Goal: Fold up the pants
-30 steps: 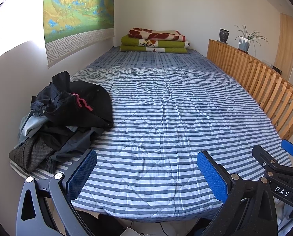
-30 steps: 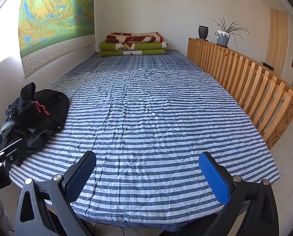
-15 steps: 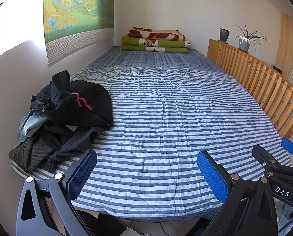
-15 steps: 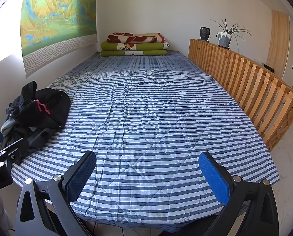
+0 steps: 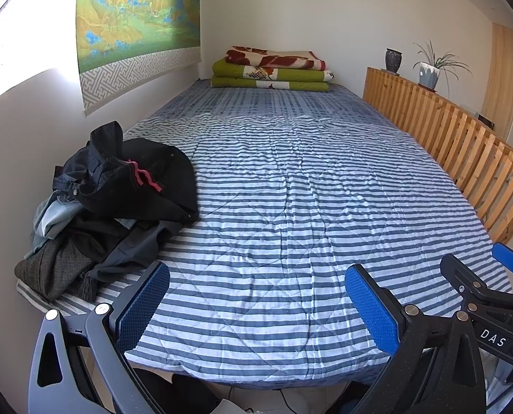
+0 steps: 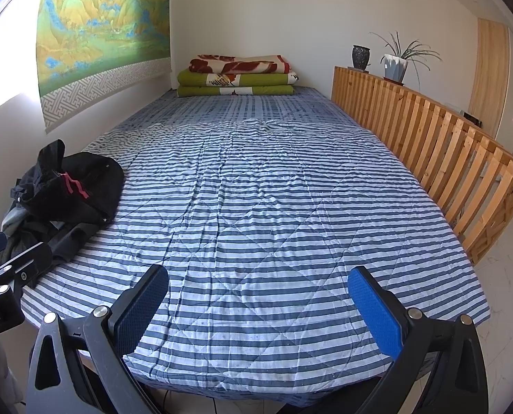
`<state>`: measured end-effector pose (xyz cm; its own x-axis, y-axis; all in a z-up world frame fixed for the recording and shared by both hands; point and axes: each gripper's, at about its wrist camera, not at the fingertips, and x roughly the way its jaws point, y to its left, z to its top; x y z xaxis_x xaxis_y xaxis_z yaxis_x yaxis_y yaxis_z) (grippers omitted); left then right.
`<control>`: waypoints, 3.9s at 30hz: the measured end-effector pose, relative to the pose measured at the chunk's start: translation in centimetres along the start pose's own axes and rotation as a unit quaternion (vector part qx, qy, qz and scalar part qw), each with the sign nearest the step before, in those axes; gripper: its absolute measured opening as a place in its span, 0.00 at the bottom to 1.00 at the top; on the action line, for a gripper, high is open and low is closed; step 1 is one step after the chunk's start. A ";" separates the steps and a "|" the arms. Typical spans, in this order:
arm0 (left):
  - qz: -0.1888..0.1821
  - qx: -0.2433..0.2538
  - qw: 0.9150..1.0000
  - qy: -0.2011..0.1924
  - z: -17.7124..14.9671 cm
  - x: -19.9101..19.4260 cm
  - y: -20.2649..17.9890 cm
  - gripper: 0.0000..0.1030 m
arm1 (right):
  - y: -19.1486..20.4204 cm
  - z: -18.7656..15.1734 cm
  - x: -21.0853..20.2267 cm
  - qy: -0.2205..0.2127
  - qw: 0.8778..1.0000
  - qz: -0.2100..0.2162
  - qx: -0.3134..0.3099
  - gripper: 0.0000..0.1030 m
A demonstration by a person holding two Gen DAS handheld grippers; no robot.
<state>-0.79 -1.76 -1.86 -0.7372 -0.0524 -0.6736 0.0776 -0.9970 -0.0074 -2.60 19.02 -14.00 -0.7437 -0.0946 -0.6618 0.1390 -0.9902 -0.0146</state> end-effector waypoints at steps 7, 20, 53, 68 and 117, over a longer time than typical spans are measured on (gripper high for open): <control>0.001 0.000 1.000 0.001 -0.1 0.0 0.0 1.00 | 0.2 0.0 -0.1 0.000 1.000 -0.003 -0.002 0.99; 0.004 0.002 1.000 0.004 -0.2 0.3 0.2 1.00 | 0.3 0.0 -0.2 -0.003 1.000 -0.007 -0.004 0.99; -0.012 0.013 0.999 0.028 0.2 2.8 0.3 1.00 | 0.2 0.6 0.3 -0.016 1.000 -0.011 0.000 0.99; -0.020 -0.037 0.998 0.039 0.0 6.0 2.7 1.00 | 0.7 0.8 3.7 -0.003 1.000 0.013 -0.013 0.99; 0.198 -0.186 0.962 0.004 1.2 10.8 35.3 0.82 | 44.5 12.7 25.5 0.216 0.908 0.324 -0.155 0.48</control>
<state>-6.79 -37.59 -8.51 -0.5951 -0.4225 -0.6836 0.5874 -0.8092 -0.0113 -23.62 -28.80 -22.00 -0.1243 -0.5322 -0.8375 0.6828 -0.6583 0.3170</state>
